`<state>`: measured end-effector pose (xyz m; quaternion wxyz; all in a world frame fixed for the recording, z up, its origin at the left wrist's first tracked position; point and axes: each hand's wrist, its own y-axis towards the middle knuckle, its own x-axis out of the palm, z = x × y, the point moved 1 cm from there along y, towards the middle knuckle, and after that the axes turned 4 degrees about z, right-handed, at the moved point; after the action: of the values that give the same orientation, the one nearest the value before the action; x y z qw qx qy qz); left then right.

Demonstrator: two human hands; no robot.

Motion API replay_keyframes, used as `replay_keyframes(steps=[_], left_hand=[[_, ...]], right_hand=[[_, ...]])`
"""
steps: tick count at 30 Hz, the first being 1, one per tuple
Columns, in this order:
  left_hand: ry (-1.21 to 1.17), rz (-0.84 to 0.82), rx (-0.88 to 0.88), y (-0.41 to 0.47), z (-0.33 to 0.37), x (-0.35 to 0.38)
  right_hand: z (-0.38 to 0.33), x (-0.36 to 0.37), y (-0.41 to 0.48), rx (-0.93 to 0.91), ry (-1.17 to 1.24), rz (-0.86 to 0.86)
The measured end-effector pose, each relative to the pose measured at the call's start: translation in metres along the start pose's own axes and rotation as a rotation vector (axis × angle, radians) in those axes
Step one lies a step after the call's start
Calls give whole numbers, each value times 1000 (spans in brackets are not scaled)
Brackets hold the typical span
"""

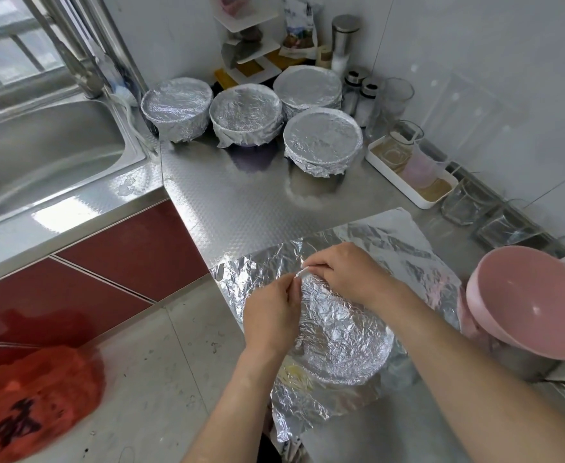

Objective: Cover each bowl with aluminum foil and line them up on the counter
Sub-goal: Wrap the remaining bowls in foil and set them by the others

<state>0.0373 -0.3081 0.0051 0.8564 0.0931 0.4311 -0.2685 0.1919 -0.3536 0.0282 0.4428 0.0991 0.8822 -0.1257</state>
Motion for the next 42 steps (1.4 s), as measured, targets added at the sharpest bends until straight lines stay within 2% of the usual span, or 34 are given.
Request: replay_keyframes(steps=[6, 8, 11, 13, 18, 22, 28, 30, 33, 34, 35, 37, 38, 40, 42], left_hand=[[87, -33, 8, -6, 1, -9], [100, -32, -17, -7, 2, -15], [-21, -30, 2, -2, 4, -16], [-55, -31, 12, 4, 9, -12], [-140, -55, -10, 9, 10, 1], [-143, -54, 9, 8, 9, -1], [-117, -55, 93, 1, 5, -1], [-220, -40, 73, -1, 6, -8], [-577, -10, -158, 3, -2, -23], [-545, -10, -189, 7, -10, -23], [-356, -50, -150, 11, -20, -21], [121, -209, 41, 15, -39, -9], [256, -259, 114, 13, -45, -3], [393, -298, 169, 3, -42, 1], [420, -313, 126, -7, -34, -3]], right_hand=[[-2, 2, -7, 3, -3, 76], [3, -7, -18, 85, 7, 220], [19, -18, -44, 296, -4, 475], [28, -15, -56, 392, 5, 527], [35, 1, -66, 475, 60, 457], [29, 5, -65, 471, 103, 395], [20, -5, -65, 449, -1, 369], [17, -12, -63, 412, -33, 392], [13, -26, -55, 345, -61, 441], [13, -33, -53, 333, -53, 457], [10, -40, -49, 317, -44, 473], [5, -54, -40, 266, -37, 502], [0, -59, -33, 230, -46, 503], [-11, -67, -16, 158, -69, 468], [-24, -70, 4, 58, -114, 390]])
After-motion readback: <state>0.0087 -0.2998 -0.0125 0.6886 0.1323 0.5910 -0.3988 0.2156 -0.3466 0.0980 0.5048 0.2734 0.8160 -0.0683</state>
